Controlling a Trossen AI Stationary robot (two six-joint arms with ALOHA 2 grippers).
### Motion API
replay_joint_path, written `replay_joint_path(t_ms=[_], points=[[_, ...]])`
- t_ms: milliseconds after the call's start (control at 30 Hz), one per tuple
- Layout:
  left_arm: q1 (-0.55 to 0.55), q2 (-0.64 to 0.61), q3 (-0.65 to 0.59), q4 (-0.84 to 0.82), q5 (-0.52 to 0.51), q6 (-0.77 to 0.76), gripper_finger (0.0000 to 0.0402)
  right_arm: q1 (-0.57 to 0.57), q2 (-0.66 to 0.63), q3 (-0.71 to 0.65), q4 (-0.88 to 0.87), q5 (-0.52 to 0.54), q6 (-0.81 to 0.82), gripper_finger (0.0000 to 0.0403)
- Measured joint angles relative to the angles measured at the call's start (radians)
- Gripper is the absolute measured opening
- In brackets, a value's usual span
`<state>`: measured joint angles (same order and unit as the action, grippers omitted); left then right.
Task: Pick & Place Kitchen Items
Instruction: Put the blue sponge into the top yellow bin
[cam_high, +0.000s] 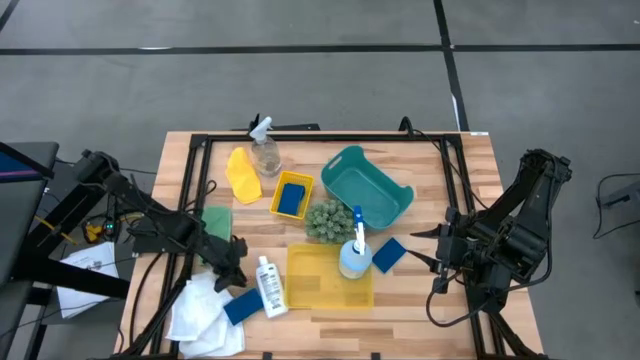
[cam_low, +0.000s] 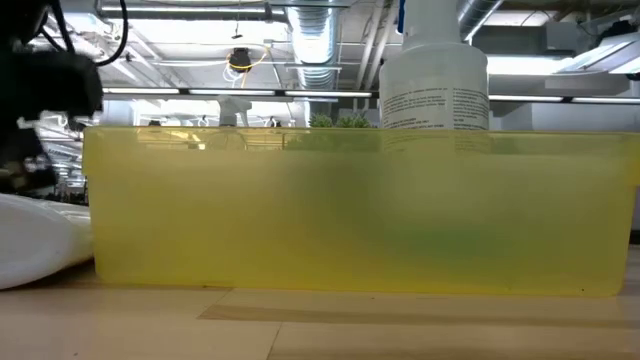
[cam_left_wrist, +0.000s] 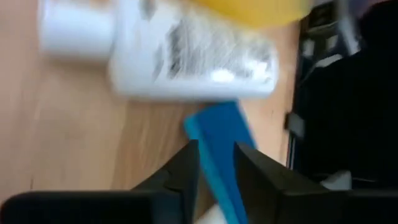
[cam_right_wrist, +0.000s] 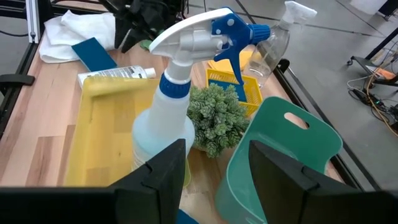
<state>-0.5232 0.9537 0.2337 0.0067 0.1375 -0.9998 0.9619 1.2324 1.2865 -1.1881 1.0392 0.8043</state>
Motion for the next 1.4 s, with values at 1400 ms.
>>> replay_joint_path(t_ms=[1400], points=[[0.003, 0.297, 0.033, 0.250, 0.046, -0.027, 0.0127, -0.008, 0.000, 0.000, -0.005, -0.002, 0.003, 0.0168]])
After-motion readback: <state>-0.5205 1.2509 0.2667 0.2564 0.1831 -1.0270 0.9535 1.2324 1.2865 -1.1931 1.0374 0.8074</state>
